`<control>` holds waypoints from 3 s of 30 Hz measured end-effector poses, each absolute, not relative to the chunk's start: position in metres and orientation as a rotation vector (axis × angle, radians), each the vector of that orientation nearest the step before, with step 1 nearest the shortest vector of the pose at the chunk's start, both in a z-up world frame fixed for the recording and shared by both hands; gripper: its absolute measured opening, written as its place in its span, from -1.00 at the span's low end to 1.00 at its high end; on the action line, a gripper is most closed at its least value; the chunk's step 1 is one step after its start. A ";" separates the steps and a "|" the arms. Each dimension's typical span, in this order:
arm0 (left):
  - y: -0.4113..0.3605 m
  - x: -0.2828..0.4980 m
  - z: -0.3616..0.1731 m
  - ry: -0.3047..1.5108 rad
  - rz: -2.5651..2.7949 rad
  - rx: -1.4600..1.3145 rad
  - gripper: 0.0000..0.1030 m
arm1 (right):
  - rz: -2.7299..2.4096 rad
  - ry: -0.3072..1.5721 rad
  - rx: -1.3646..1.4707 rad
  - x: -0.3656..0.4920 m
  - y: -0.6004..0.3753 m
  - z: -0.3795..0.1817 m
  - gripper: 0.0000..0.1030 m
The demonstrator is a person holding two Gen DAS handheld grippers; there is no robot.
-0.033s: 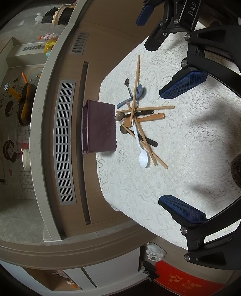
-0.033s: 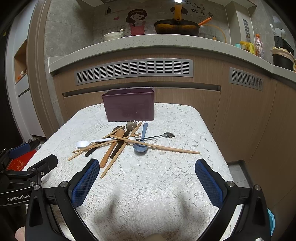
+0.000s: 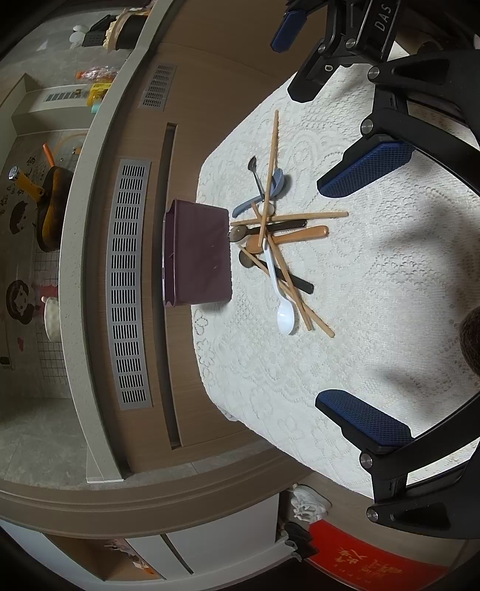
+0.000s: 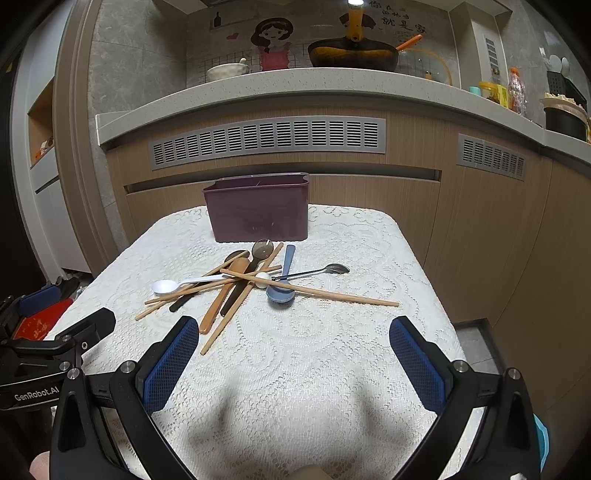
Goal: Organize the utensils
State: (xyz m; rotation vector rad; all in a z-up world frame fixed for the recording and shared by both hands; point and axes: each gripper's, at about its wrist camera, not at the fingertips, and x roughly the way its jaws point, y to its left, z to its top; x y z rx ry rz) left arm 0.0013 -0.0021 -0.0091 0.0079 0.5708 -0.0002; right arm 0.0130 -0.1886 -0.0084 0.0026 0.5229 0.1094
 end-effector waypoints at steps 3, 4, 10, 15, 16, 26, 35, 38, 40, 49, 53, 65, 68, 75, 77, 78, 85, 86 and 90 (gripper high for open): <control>-0.002 0.001 -0.009 0.572 -0.001 0.008 1.00 | 0.109 0.524 0.004 0.012 -0.187 -0.009 0.99; -0.003 0.001 -0.010 0.572 -0.001 0.009 1.00 | 0.110 0.525 0.004 0.012 -0.187 -0.010 0.99; -0.003 0.001 -0.010 0.573 -0.001 0.009 1.00 | 0.109 0.525 0.004 0.012 -0.188 -0.009 0.99; -0.003 0.001 -0.010 0.573 -0.001 0.009 1.00 | 0.110 0.523 0.004 0.012 -0.187 -0.010 0.99; -0.003 0.001 -0.010 0.573 -0.001 0.009 1.00 | 0.110 0.523 0.004 0.011 -0.187 -0.010 0.99; -0.002 0.001 -0.009 0.575 -0.001 0.009 1.00 | 0.110 0.523 0.004 0.012 -0.187 -0.009 0.99; -0.002 0.002 -0.009 0.575 -0.002 0.010 1.00 | 0.109 0.523 0.004 0.012 -0.187 -0.009 0.99; -0.002 0.002 -0.009 0.575 -0.002 0.010 1.00 | 0.111 0.521 0.002 0.012 -0.186 -0.008 0.99; -0.002 0.002 -0.009 0.575 -0.002 0.009 1.00 | 0.112 0.520 0.001 0.012 -0.186 -0.008 0.99; -0.001 0.001 -0.010 0.577 -0.002 0.009 1.00 | 0.113 0.521 0.002 0.012 -0.186 -0.007 0.99; -0.002 0.002 -0.010 0.582 -0.007 0.012 1.00 | 0.115 0.520 -0.001 0.012 -0.186 -0.007 0.99; -0.001 0.054 0.002 0.588 -0.053 0.035 1.00 | 0.144 0.494 -0.058 0.048 -0.183 0.015 0.99; 0.000 0.087 0.013 0.584 -0.072 0.089 1.00 | 0.170 0.514 -0.062 0.076 -0.181 0.023 0.99; 0.021 0.155 0.033 0.583 -0.108 0.107 1.00 | 0.201 0.604 -0.108 0.159 -0.168 0.023 0.99; 0.031 0.169 0.035 0.573 -0.081 0.107 1.00 | 0.215 0.650 -0.125 0.185 -0.159 0.015 0.99; 0.035 0.173 0.035 0.575 -0.075 0.100 1.00 | 0.219 0.669 -0.121 0.193 -0.156 0.011 0.99; 0.086 0.196 0.016 0.614 -0.017 0.032 1.00 | 0.241 0.851 -0.086 0.258 -0.115 -0.040 0.43; 0.092 0.197 0.013 0.622 -0.014 0.016 1.00 | 0.231 0.869 -0.088 0.265 -0.111 -0.047 0.34; 0.110 0.195 0.000 0.644 -0.003 -0.031 1.00 | 0.190 0.916 -0.111 0.283 -0.097 -0.069 0.21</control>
